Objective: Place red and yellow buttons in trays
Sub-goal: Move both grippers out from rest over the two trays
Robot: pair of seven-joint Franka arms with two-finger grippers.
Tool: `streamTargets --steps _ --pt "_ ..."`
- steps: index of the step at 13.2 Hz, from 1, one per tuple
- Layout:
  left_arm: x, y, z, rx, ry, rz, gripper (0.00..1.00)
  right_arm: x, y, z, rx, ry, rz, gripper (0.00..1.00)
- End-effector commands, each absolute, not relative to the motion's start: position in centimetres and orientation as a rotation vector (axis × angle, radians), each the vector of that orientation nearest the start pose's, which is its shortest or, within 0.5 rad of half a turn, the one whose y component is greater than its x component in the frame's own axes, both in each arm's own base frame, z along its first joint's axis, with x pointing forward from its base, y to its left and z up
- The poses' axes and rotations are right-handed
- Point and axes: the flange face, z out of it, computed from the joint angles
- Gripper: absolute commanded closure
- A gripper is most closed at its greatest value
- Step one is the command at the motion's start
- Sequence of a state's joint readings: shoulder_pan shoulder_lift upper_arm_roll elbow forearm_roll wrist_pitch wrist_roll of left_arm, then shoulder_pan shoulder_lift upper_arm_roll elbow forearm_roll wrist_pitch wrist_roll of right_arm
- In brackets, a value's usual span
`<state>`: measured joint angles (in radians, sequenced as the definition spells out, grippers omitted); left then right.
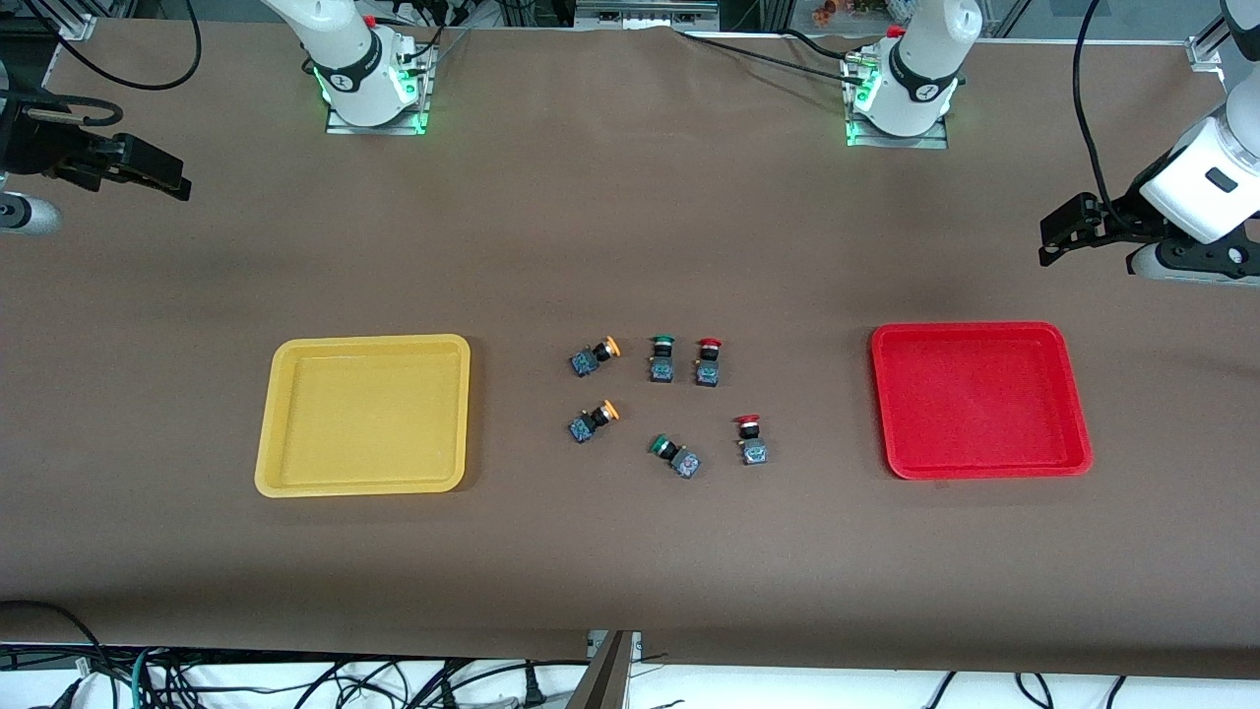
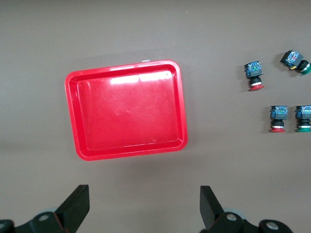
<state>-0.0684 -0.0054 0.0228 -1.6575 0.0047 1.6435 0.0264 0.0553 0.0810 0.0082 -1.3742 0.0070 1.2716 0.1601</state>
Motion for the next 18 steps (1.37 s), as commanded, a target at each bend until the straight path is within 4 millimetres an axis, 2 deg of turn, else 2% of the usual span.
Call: streamTargets --steps 1,8,13,14,15,16,17,18 --pt "55.9 -2.5 59.9 -3.129 0.145 0.022 0.0 54.6 3.4 65.1 -3.143 0.147 0.279 0.0" --pt "55.9 -2.6 59.9 -3.129 0.147 0.022 0.0 55.0 3.3 65.2 -3.142 0.144 0.239 0.0" --pt "55.9 -2.6 59.8 -3.13 0.145 0.024 0.0 59.0 3.4 59.3 -3.142 0.145 0.306 0.0" --pt "56.3 -2.6 58.8 -3.126 0.155 0.055 0.0 59.9 3.5 57.5 -3.137 0.144 0.344 0.0" --pt "58.1 -2.7 54.1 -3.122 0.157 0.193 0.0 60.7 3.8 55.7 -3.132 0.141 0.378 0.0" --pt "58.6 -3.4 50.8 -3.116 0.179 0.328 0.0 61.8 4.8 54.0 -3.132 0.139 0.367 0.0" --pt "59.5 -5.3 48.6 -3.115 0.197 0.363 0.0 62.7 6.6 52.2 -3.137 0.123 0.358 0.0" --pt "61.1 -7.4 47.1 -3.125 0.203 0.324 0.0 63.6 8.5 49.5 -3.142 0.174 0.377 0.0"
